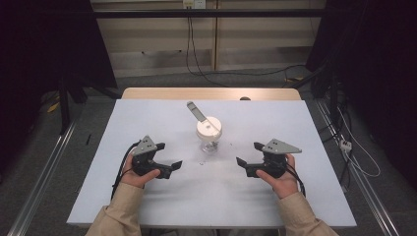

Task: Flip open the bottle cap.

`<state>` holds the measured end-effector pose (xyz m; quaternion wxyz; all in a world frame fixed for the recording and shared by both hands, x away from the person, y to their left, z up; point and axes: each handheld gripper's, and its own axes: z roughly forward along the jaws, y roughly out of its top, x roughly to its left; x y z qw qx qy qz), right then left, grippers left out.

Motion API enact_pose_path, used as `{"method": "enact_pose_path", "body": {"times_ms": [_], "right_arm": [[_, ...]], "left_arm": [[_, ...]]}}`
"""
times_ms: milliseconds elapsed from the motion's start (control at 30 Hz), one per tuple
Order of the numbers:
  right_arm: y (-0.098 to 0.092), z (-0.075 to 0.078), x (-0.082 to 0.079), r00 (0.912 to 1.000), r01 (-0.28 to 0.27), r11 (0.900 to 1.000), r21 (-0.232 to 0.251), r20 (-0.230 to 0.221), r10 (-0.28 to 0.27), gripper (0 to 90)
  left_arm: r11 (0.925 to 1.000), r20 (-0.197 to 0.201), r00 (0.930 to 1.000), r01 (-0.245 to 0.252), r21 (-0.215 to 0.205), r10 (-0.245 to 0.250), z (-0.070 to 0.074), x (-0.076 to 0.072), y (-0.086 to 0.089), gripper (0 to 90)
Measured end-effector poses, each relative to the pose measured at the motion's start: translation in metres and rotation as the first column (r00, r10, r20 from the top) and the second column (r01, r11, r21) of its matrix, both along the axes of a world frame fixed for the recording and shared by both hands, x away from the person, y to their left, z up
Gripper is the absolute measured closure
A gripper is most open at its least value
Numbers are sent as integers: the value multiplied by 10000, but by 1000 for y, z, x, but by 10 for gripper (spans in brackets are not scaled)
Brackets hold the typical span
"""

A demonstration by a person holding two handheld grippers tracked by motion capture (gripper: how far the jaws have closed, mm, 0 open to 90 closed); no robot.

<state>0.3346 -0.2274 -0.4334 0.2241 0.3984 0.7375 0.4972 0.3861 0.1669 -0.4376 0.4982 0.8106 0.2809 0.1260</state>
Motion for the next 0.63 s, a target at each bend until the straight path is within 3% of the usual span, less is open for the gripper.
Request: {"method": "enact_pose_path", "body": {"times_ms": [633], "right_arm": [[-23, -15, -16, 9993, 232, 9995, -219, -274, -238, 128]], "left_arm": [[9983, -69, 9983, -577, 93, 577, -5, -10, 29, 35]]}}
